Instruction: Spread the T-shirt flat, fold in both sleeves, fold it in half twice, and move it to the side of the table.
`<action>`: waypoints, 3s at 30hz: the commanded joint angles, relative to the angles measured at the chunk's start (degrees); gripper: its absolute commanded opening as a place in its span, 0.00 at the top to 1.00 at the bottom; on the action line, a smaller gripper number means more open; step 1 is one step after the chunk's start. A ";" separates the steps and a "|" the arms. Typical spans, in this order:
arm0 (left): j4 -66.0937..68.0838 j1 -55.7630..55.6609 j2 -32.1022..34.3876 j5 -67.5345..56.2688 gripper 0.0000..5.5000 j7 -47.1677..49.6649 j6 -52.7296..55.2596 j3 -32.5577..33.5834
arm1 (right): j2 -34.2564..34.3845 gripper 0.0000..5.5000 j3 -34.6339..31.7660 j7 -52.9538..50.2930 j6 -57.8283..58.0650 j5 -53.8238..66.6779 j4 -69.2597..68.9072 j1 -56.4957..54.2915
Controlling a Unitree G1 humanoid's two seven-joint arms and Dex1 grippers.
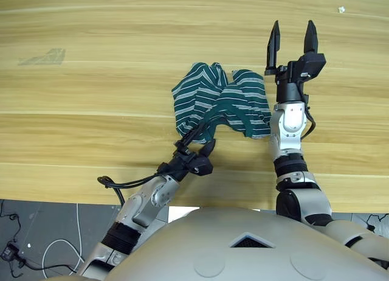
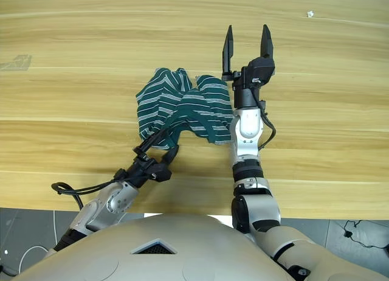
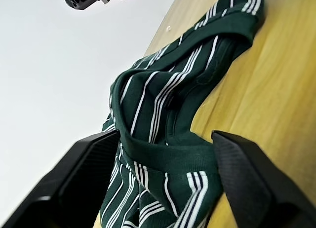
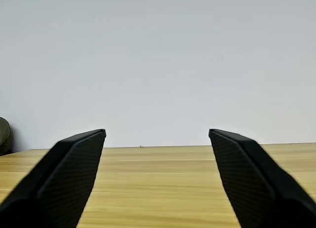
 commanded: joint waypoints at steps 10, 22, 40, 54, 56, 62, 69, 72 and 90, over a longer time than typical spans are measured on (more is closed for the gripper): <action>10.91 3.08 3.38 0.38 0.53 -7.62 8.85 -1.39 | -0.02 0.29 -0.13 -0.47 0.32 -0.29 -0.29 -0.51; 11.22 2.34 3.81 0.39 0.72 -7.20 8.70 -1.60 | 0.16 0.29 -0.13 -0.59 0.42 -0.41 -0.28 -0.55; -6.14 13.67 11.93 -9.56 0.60 -10.50 2.15 3.14 | 0.10 0.29 0.00 -0.61 1.07 -0.35 -3.57 1.42; -10.74 10.78 9.42 -5.20 0.43 -12.75 7.11 6.38 | -37.22 0.29 11.37 29.94 5.67 -16.68 -46.86 37.45; -10.23 10.83 8.89 -3.49 0.43 -13.06 7.53 5.27 | -41.45 0.29 12.05 33.48 8.71 -16.47 -48.77 41.72; -8.62 10.77 8.49 2.43 0.43 -12.06 8.81 3.42 | -43.87 0.29 12.27 33.91 13.28 -20.47 -48.18 39.70; -6.27 9.06 7.17 4.14 0.43 -12.11 10.20 2.88 | -43.05 0.29 14.22 27.24 14.35 -33.51 -42.65 32.53; -5.76 8.56 6.46 4.39 0.43 -12.29 10.59 2.46 | -43.01 0.29 15.34 24.85 14.02 -35.53 -41.89 31.77; -2.88 6.17 5.19 5.32 0.42 -11.40 11.25 0.59 | -42.02 0.82 19.57 17.25 13.06 -39.25 -33.94 25.52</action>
